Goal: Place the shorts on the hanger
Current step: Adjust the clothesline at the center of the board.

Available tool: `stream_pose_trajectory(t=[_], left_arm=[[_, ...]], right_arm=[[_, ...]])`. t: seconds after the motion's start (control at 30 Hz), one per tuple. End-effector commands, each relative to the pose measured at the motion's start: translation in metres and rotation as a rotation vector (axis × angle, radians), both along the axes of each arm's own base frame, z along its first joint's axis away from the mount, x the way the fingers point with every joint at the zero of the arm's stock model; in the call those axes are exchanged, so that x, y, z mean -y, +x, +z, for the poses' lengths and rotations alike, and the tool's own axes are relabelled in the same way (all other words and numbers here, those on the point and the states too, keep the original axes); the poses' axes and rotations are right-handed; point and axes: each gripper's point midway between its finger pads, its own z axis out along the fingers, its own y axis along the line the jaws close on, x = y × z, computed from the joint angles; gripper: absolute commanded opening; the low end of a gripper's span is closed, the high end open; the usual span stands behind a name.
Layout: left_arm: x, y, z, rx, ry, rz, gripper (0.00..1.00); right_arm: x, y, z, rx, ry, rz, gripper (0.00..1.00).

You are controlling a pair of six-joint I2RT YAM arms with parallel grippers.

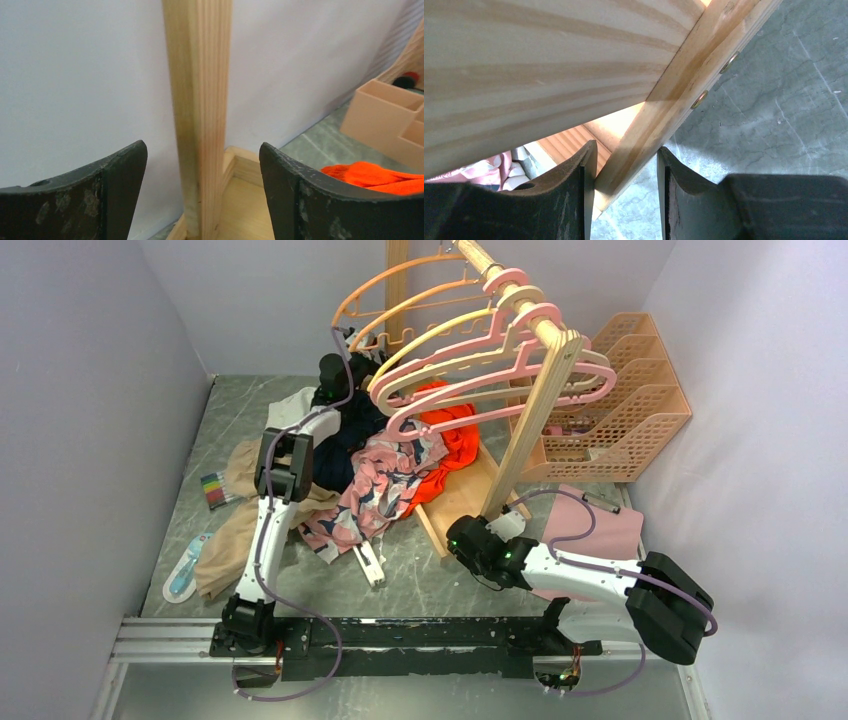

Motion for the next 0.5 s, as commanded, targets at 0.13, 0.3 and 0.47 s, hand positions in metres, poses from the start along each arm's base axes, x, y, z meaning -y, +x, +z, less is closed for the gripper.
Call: stream_pose_trajectory(t=[0.13,0.3,0.47], left_arm=[[-0.008,0.019,0.019,0.133,-0.002,0.098,0.85],[0.005,0.018,0.01,0.163,0.012,0.071,0.67],[0.028,0.01,0.001,0.192,0.049,0.033,0.62]], right_arm=[[-0.002,-0.055,-0.058,-0.141,-0.33,0.827,0.0],[-0.002,-0.055,-0.057,-0.141,-0.328,0.825,0.0],[-0.001,-0.056,-0.058,-0.143,-0.328,0.826,0.0]])
